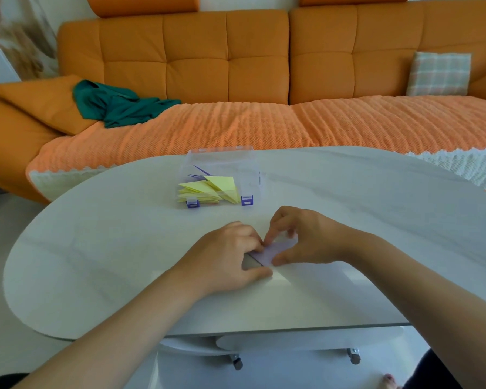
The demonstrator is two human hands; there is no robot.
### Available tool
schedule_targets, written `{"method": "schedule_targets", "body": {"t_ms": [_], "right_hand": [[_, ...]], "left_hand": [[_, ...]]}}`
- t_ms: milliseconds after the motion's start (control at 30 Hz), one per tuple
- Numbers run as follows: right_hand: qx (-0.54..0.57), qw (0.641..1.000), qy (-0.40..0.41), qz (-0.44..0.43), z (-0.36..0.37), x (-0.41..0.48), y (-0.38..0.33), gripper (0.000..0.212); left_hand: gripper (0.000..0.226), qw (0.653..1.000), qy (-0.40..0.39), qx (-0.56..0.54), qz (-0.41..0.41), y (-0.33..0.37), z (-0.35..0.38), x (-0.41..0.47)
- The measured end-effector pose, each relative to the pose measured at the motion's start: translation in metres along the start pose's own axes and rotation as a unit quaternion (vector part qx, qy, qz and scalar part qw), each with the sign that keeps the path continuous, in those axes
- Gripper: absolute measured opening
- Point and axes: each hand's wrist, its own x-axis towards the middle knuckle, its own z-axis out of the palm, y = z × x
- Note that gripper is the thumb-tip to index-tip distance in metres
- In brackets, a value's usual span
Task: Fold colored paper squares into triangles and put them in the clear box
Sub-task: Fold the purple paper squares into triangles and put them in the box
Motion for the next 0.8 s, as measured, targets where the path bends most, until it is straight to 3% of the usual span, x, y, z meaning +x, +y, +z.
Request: {"method": "schedule_targets", "body": {"t_ms": [167,267,433,500,633,800], "right_hand": [[0.008,1.000,0.015,0.009,0.003,0.002,0.000,0.035],[0.037,0.998,0.041,0.005,0.009,0.002,-0.001,0.020],[0.079,0.994,0.076,0.016,0.011,0.002,-0.006,0.012],[0.101,0.992,0.078,0.010,0.006,0.001,-0.010,0.010],[0.181,0.977,0.115,0.000,-0.003,0.001,-0.018,0.010],[0.194,0.970,0.146,0.005,0.003,-0.001,-0.031,0.017]], "left_hand": [[0.022,0.999,0.050,0.014,0.016,0.006,0.001,-0.003],[0.023,0.997,0.075,0.024,0.007,0.009,-0.002,-0.003],[0.018,0.989,0.081,-0.094,-0.077,0.008,-0.016,-0.002],[0.010,0.978,0.083,-0.153,-0.112,0.007,-0.019,-0.001],[0.014,0.949,0.070,-0.248,-0.178,0.007,-0.028,0.002],[0.018,0.939,0.065,-0.273,-0.201,0.009,-0.033,0.001]]}}
